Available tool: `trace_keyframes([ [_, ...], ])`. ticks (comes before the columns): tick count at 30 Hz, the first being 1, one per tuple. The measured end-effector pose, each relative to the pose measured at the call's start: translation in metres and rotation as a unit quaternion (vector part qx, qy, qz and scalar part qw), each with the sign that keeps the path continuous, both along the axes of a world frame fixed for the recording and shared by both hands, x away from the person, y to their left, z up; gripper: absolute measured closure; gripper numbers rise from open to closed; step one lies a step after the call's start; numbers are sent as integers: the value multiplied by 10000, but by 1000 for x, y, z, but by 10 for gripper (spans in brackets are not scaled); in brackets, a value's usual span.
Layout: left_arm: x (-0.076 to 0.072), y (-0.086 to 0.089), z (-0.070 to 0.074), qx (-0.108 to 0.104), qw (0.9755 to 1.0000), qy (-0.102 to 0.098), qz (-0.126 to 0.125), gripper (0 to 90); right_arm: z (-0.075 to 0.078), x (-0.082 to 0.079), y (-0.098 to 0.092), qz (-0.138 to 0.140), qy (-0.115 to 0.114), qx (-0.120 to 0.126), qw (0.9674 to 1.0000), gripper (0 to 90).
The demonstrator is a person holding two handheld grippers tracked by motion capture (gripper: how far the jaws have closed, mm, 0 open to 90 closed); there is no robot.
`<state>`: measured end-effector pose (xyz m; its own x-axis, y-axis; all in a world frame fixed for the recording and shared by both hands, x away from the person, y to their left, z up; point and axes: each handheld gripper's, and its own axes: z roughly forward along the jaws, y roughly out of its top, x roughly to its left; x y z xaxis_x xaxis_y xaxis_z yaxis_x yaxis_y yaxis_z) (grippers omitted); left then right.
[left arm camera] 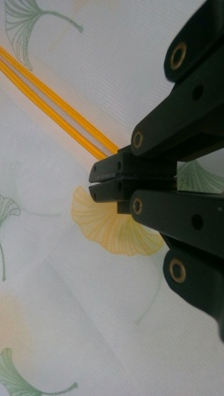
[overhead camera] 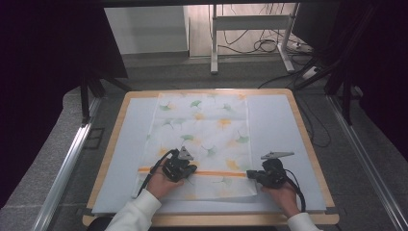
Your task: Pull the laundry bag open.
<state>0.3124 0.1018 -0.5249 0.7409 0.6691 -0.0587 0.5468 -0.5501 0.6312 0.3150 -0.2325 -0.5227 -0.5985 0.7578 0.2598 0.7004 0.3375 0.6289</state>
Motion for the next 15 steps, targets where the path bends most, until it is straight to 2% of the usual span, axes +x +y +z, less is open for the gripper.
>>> trace_keyframes([
  [6, -1, 4, 0, 37, 10000, -7, 46, 900, 0, 0, 0, 8, -10, -7, 10000, 899],
  [15, 0, 10, 0, -21, 9999, 61, 104, 900, 0, 0, 0, -4, -10, -1, 10000, 899],
])
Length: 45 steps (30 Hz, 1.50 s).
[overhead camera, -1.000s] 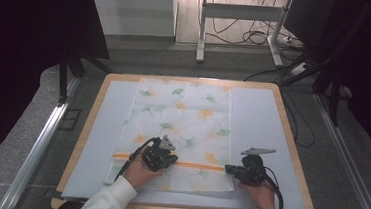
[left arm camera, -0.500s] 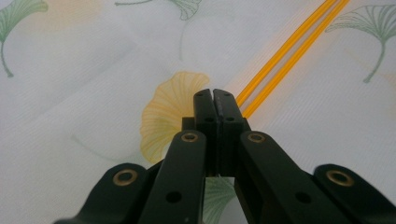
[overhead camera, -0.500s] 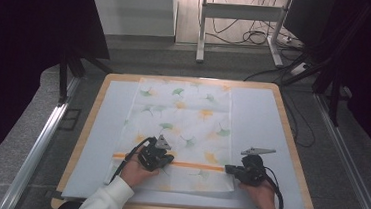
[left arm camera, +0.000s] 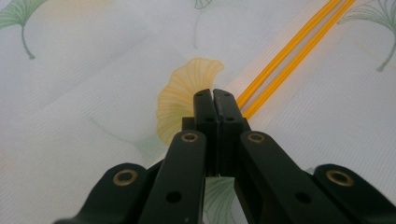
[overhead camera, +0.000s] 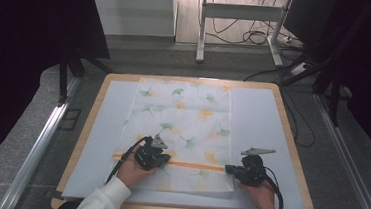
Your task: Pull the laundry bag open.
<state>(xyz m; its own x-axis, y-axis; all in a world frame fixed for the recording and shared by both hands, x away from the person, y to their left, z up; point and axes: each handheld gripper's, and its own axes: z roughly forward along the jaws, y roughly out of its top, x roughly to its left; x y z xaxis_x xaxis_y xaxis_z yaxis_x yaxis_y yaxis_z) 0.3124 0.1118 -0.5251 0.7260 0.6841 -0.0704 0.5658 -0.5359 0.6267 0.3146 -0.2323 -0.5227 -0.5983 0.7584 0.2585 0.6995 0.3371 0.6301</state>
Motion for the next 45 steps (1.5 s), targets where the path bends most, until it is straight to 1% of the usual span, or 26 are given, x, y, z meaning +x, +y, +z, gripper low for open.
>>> trace_keyframes([
  [4, 0, 3, 0, -26, 10000, 22, 32, 900, 0, 0, 0, 12, 5, 6, 10000, 899],
  [6, 0, 5, 0, 17, 10000, 19, 35, 900, 0, 0, 0, 3, -2, -1, 10000, 899],
  [16, -2, 13, -1, 11, 9999, -2, 162, 900, 0, 0, -1, 11, -3, 6, 10000, 899],
  [20, -3, 17, 0, 67, 9998, -20, 191, 900, 0, 0, -1, 14, -7, 1, 10000, 899],
  [28, -3, 29, -1, 46, 9996, 50, 285, 900, 0, 0, -1, 21, -8, 7, 10000, 899],
  [32, -3, 31, 0, 64, 9995, 50, 313, 900, 0, 0, -1, 19, -10, 4, 10000, 899],
  [33, -3, 32, 0, 101, 9995, 29, 309, 900, 0, 0, -1, 18, -9, 4, 10000, 899],
  [34, -3, 33, -1, 89, 9994, 37, 345, 900, 0, 0, -1, 20, -11, 4, 10000, 899],
  [40, -4, 43, 0, 117, 9991, 53, 414, 900, 0, 0, 0, 13, -27, -13, 10000, 898],
  [45, -4, 45, 0, 95, 9991, 77, 406, 900, 0, 0, 0, 18, -24, -3, 10000, 898],
])
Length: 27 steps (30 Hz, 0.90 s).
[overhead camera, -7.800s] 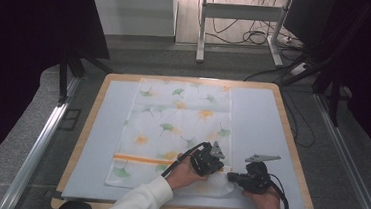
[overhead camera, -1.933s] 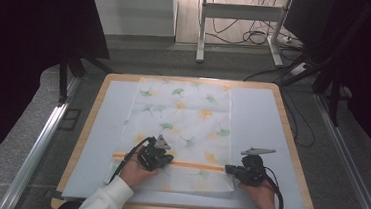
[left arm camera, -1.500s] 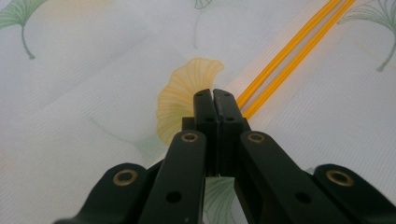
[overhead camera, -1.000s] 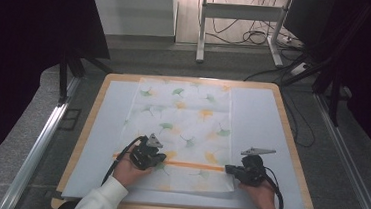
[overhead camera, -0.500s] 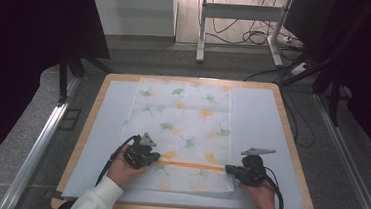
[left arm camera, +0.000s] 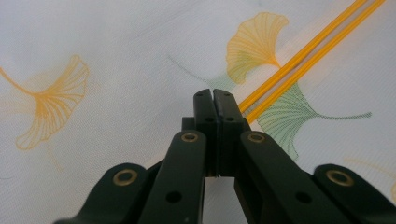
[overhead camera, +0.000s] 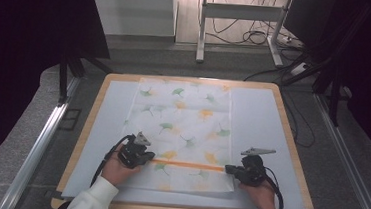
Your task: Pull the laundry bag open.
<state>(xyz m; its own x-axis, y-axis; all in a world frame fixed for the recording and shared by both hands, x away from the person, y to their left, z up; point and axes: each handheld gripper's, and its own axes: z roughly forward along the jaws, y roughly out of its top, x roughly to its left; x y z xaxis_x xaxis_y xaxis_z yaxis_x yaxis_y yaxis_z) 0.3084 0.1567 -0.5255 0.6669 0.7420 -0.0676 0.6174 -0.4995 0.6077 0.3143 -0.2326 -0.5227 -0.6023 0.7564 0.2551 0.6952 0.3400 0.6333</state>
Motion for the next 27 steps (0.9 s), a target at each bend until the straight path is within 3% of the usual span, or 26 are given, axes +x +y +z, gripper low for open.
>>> trace_keyframes([
  [27, -3, 28, -1, 62, 9996, 28, 258, 900, 0, 0, 0, 26, 3, -5, 10000, 898],
])
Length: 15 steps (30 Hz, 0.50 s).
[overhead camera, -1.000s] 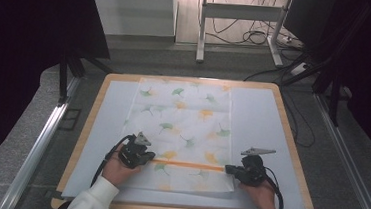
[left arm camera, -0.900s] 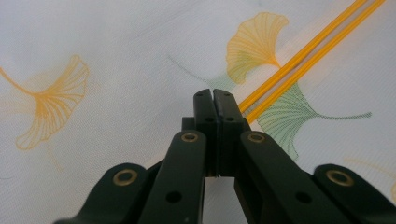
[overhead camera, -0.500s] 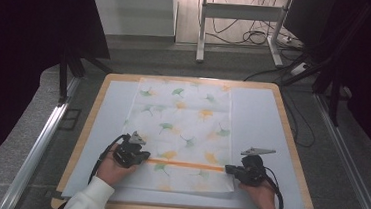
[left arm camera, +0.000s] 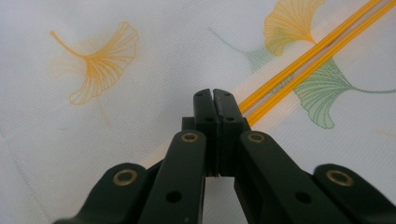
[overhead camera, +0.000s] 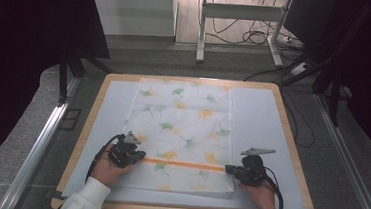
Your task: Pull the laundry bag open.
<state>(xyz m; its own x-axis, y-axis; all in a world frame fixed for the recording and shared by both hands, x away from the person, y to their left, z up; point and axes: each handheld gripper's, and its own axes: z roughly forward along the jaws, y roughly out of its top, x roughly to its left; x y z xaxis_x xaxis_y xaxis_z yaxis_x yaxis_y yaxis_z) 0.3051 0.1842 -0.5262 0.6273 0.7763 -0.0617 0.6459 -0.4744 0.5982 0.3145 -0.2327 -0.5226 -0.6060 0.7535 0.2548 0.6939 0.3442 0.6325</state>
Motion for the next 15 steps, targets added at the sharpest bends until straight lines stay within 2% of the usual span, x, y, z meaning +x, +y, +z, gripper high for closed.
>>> trace_keyframes([
  [10, -2, 11, 0, 113, 9998, -35, 159, 900, 0, 0, 0, -2, -4, -2, 10000, 899],
  [15, -1, 18, 0, 40, 9997, 13, 256, 900, 0, 0, 0, -11, 0, 3, 10000, 898],
])
